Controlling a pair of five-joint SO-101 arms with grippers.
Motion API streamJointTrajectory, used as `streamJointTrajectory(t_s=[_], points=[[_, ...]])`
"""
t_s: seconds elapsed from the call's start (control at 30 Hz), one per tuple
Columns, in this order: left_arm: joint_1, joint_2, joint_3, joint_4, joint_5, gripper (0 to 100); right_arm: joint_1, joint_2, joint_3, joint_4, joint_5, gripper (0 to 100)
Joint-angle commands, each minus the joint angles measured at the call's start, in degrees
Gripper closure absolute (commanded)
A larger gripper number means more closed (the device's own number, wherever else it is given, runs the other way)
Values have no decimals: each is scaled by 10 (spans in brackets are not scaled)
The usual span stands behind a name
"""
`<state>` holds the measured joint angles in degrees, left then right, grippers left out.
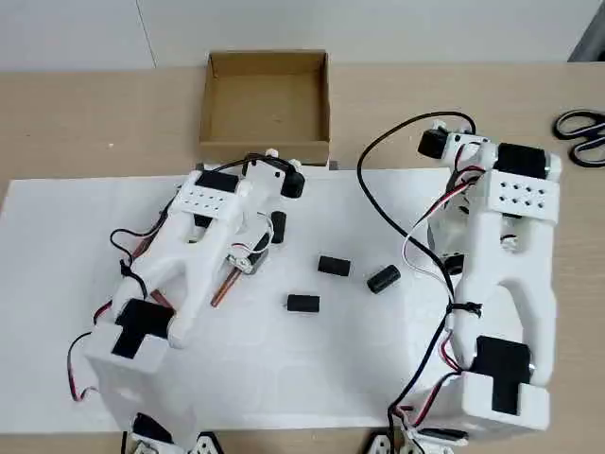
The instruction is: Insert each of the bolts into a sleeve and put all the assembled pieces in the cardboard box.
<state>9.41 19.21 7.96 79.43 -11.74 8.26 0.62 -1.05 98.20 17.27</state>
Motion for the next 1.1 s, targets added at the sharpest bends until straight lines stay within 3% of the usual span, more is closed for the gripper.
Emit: streamJointTrajectory(t_s=[0.0, 0.3, 0.53, 0.7, 1.07], points=[[-10, 7, -58, 44, 4, 995, 3, -51, -4, 10, 4, 995], [2, -152, -132, 130, 4, 995, 1, -204, 11, 11, 5, 995], [11, -218, -132, 208, 41, 994, -37, -290, 120, 12, 3, 995], [7, -289, -129, 209, 142, 994, -76, -407, 189, 12, 4, 995], [-11, -497, -127, 209, 140, 994, -78, -694, 305, -22, 2, 995]])
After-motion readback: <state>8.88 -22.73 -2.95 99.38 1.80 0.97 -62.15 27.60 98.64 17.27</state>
